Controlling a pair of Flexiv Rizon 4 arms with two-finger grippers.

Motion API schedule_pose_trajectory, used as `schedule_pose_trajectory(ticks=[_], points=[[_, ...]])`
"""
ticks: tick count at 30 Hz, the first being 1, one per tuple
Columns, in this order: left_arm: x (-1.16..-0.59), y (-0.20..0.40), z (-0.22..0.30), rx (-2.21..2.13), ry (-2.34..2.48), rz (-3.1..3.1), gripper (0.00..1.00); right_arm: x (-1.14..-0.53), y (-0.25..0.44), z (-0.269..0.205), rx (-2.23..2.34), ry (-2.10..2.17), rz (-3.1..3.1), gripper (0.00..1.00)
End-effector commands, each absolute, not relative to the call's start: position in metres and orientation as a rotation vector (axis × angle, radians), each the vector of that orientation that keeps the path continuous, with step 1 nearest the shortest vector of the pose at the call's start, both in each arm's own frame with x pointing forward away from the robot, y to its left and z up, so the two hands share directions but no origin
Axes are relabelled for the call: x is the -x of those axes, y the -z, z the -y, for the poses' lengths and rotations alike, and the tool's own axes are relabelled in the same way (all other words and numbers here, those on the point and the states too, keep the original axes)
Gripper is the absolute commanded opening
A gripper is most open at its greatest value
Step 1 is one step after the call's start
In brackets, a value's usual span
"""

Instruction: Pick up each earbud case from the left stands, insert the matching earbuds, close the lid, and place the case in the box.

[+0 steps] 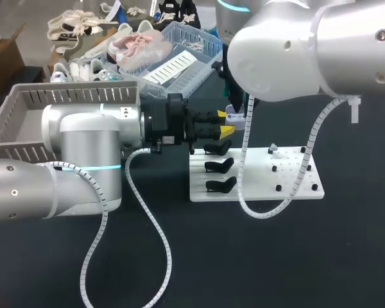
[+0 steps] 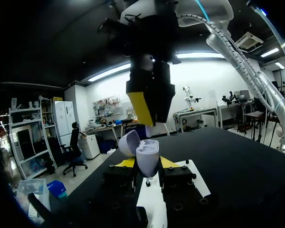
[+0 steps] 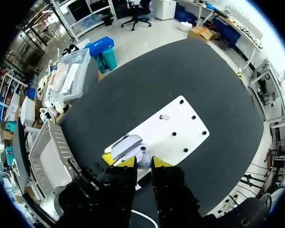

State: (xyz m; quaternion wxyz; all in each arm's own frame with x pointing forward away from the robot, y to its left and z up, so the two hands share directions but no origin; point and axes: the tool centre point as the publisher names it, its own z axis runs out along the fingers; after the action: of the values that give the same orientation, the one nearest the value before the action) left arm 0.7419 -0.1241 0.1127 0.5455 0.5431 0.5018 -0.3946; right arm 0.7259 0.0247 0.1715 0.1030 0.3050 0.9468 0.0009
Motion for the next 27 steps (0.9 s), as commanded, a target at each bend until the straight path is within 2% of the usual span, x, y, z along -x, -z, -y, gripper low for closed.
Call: schedule_pose_trajectory(ticks=[1,27], points=[[-0.7415,-0.1121,0.1243,-1.284,0.933,-1.189,0.0,-0.7242,-0.1704,-0.0218,-0.901,-0.011,-2.789,0.0],[-0.7415,-0.1121,0.1243,-1.284,0.933,-1.189,0.0,-0.7278,-0.164,-0.0232,-0.888,-0.012,-2.802,0.0]])
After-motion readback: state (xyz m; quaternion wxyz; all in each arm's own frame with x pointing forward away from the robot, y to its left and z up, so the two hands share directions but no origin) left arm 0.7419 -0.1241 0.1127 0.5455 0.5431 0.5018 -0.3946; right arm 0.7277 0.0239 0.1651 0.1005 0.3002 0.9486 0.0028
